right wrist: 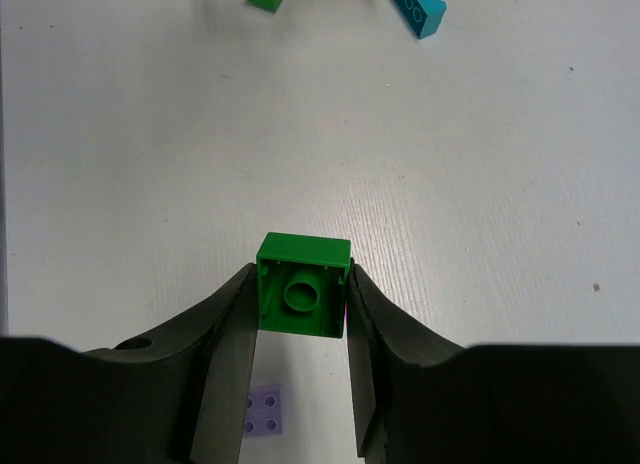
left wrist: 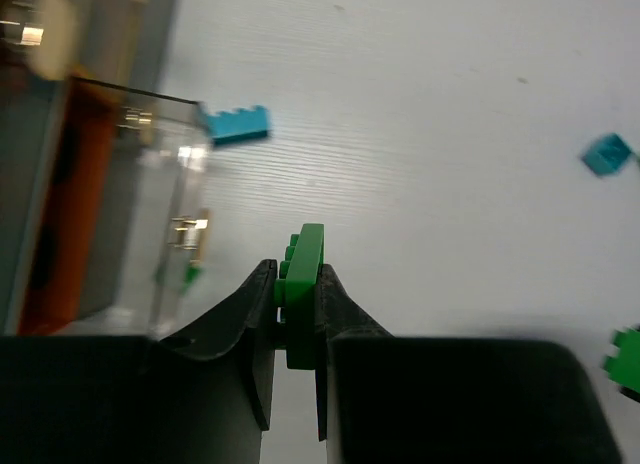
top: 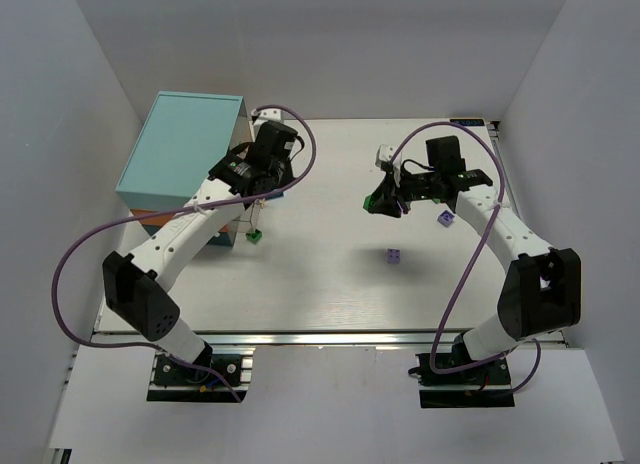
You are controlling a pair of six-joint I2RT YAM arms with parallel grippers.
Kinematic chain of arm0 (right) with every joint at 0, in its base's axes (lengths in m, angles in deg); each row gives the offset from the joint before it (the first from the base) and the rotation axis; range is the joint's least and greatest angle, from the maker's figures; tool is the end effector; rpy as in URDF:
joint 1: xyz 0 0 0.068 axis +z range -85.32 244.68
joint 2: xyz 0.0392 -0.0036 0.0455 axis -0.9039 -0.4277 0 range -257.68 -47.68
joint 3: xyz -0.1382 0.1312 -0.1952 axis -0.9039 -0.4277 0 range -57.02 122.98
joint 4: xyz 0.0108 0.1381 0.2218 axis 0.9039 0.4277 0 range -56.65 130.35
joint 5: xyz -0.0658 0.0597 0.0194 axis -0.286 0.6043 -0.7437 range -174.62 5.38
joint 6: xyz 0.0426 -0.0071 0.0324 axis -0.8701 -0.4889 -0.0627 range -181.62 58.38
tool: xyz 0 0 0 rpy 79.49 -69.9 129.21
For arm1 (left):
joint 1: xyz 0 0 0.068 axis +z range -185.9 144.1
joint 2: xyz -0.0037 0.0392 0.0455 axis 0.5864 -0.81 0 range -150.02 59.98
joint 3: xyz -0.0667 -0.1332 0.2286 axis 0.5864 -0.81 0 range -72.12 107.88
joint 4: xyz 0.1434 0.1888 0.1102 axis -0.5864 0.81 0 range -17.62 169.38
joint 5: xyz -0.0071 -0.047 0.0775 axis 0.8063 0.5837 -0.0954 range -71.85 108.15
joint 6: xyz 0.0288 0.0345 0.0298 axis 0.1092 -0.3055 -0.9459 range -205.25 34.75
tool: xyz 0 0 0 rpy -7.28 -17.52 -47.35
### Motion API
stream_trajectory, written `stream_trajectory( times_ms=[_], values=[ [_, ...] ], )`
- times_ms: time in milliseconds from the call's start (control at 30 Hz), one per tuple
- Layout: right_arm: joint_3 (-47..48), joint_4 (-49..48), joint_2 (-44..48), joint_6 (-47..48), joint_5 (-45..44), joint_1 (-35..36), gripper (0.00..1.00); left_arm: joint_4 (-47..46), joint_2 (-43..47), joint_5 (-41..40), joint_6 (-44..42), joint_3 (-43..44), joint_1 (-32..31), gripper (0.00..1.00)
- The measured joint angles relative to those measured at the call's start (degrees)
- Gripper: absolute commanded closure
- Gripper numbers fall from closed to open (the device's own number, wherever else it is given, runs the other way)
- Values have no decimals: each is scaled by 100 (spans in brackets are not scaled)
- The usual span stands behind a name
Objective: Sort the legos into containers by color
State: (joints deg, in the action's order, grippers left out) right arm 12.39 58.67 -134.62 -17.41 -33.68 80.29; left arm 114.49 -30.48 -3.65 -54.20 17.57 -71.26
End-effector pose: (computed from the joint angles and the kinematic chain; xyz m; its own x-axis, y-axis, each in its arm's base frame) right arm 0.3087 0.1150 0.2948 0.0309 -0.4475 -0.8937 -0.9713 0.1976 -0.1326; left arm 0.2901 -0.1896 0.3615 -0.6381 -0.1345 -0.7581 -0.0161 0.9867 -0.1615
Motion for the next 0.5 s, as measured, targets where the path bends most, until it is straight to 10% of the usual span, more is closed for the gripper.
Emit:
stream_trajectory(
  times_ms=[333, 500],
  values=[
    [4, -393, -37, -507, -341, 330, 100, 1351, -50, -2079, -197, 203, 131, 100],
    [343, -999, -468, -1414, -634, 970, 100, 1510, -142, -2485, -205, 142, 273, 71]
  ],
)
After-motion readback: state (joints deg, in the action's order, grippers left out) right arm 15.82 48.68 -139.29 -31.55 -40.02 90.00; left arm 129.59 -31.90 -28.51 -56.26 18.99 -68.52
